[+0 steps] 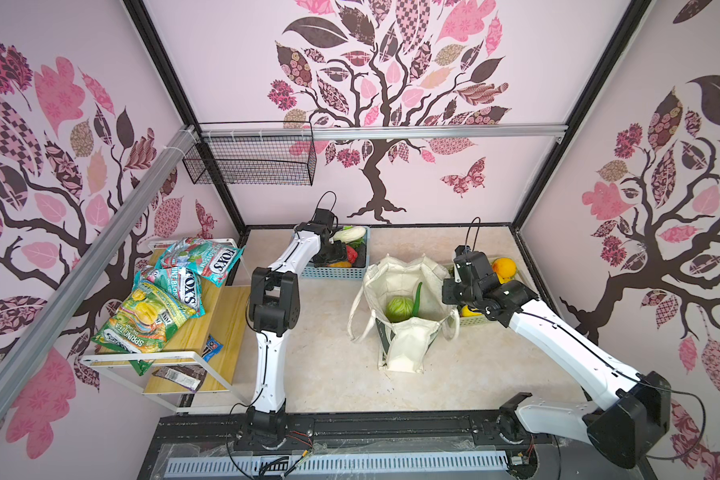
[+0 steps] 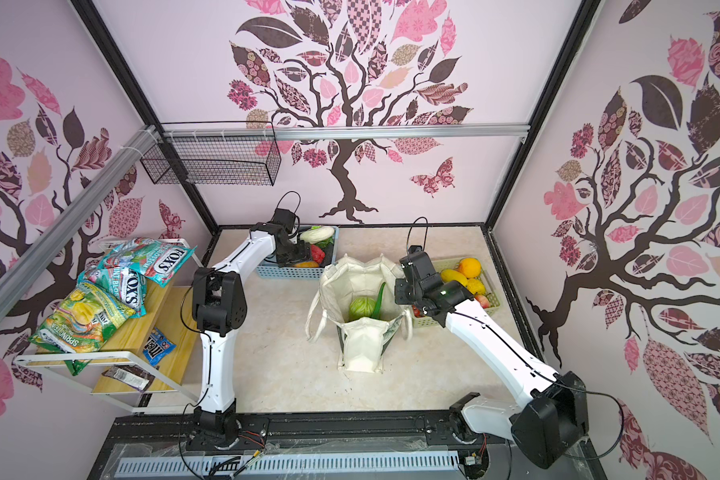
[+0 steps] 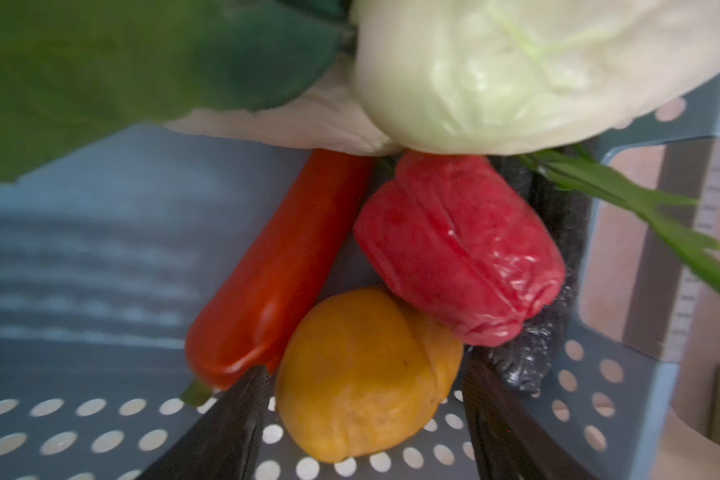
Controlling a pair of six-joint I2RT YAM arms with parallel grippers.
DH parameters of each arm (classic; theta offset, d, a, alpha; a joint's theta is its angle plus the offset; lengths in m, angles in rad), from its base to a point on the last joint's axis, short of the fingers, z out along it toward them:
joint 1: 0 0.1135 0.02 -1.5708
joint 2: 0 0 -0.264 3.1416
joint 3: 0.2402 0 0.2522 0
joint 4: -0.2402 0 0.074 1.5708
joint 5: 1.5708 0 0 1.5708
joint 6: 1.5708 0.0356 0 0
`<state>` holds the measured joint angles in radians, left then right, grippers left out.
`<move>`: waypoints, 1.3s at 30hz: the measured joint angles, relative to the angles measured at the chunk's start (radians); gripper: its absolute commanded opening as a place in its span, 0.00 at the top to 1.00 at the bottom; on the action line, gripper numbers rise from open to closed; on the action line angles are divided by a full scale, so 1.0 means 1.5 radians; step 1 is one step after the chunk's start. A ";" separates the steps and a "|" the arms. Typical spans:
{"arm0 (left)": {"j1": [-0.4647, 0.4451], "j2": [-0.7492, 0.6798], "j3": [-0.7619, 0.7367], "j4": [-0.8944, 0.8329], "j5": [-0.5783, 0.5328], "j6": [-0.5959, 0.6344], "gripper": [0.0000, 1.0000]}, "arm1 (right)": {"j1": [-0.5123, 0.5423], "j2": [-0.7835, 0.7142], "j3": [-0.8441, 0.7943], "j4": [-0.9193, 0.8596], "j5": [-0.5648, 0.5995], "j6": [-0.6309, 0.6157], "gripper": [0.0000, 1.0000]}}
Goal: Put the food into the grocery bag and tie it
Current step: 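Lower the open left gripper onto the red pepper in the blue basket, then close the left gripper on the red pepper and lift it from the basket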
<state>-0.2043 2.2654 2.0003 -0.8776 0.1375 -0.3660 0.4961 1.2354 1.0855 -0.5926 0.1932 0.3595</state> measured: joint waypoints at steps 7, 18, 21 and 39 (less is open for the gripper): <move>0.008 -0.001 -0.006 0.026 0.101 -0.029 0.25 | 0.000 -0.001 -0.001 0.000 0.000 0.000 0.98; 0.009 -0.086 -0.081 0.095 0.209 -0.076 0.25 | 0.000 -0.005 -0.009 0.011 -0.004 0.000 0.98; 0.005 -0.095 -0.081 0.110 0.226 -0.083 0.26 | 0.000 -0.005 -0.009 0.013 -0.005 0.000 0.98; 0.000 -0.086 -0.081 0.081 0.040 -0.033 0.25 | 0.000 -0.007 -0.011 0.014 -0.005 0.000 0.98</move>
<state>-0.2047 2.1368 1.8790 -0.7567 0.1970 -0.4149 0.4961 1.2255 1.0683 -0.5713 0.1856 0.3599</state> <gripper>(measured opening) 0.747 0.060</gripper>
